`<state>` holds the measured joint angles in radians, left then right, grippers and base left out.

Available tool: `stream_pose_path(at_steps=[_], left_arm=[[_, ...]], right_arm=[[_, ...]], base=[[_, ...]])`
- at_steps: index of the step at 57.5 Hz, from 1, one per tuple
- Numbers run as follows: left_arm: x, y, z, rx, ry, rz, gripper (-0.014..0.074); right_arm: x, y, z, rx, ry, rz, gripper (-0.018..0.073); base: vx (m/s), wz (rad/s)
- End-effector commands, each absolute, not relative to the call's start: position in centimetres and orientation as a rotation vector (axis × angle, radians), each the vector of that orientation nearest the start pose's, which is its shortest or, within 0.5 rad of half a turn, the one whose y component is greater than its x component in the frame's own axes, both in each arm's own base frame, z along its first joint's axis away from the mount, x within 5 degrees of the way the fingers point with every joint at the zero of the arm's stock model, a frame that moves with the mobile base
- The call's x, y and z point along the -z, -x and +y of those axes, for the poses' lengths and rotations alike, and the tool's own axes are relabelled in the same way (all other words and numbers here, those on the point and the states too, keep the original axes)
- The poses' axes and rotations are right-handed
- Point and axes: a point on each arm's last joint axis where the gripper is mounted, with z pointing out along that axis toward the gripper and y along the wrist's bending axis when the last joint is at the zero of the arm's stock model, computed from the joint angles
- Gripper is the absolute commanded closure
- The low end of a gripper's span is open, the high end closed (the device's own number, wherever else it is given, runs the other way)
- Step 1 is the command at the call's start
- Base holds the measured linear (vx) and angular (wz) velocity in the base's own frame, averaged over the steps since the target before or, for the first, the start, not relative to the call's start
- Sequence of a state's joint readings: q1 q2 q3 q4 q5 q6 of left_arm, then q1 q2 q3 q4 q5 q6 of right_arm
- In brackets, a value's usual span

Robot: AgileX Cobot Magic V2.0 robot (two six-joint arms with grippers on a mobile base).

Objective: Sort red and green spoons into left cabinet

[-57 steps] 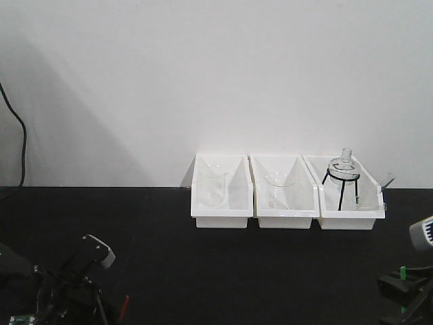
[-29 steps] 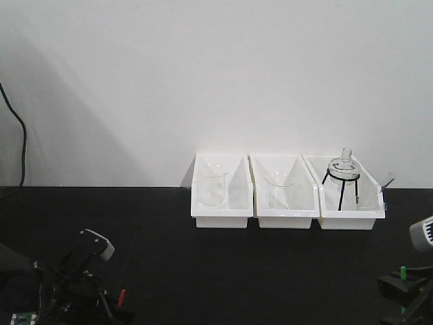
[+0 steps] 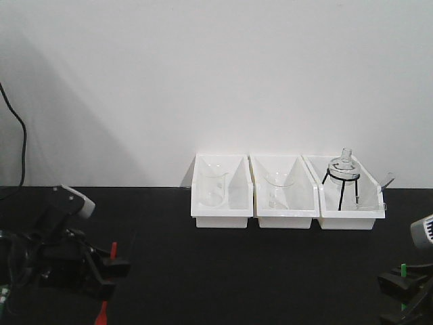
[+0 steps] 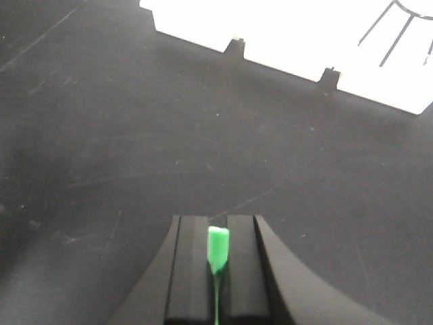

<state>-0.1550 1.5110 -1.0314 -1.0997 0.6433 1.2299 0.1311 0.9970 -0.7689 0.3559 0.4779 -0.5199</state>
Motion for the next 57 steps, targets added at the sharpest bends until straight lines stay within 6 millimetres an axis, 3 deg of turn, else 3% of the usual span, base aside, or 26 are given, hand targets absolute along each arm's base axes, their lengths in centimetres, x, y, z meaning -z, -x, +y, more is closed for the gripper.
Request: stream_pose_path(at_steps=[1, 10, 17, 26, 31, 42, 57], left_arm=[[-33.4, -29.0, -9.5, 0.584, -0.626, 1.945, 0.0600], [-38.2, -25.6, -8.5, 0.523, -0.557, 1.792, 0.0600], [-41.3, -22.3, -7.6, 0.481, -0.499, 1.689, 0.0600], [-42.9, -19.2, -6.5, 0.407, -0.459, 1.648, 0.0598], [-42.3, -18.0, -5.9, 0.379, -0.411, 1.662, 0.0598], [-39.1, -15.1, -4.7, 0.331, -0.316, 1.692, 0.0597], [-35.5, -11.6, -3.7, 0.302, -0.262, 1.651, 0.0597]], right_arm=[[-33.8, -20.5, 3.9, -0.113, 0.386, 1.989, 0.0564], [-33.9, -20.4, 3.9, -0.153, 0.344, 1.994, 0.0564], [-35.0, -19.2, 3.8, -0.153, 0.336, 1.937, 0.0563], [-37.1, -16.5, 3.4, -0.136, 0.335, 1.822, 0.0564], [-38.2, -14.5, 3.2, -0.137, 0.321, 1.751, 0.0562], [-39.5, -11.0, 2.9, -0.170, 0.298, 1.668, 0.0562], [-39.4, -8.8, 2.6, -0.163, 0.298, 1.613, 0.0562]], base=[[0.00, 0.00], [0.00, 0.00], [0.00, 0.00], [0.00, 0.00], [0.00, 0.00], [0.00, 0.00], [0.00, 0.00]])
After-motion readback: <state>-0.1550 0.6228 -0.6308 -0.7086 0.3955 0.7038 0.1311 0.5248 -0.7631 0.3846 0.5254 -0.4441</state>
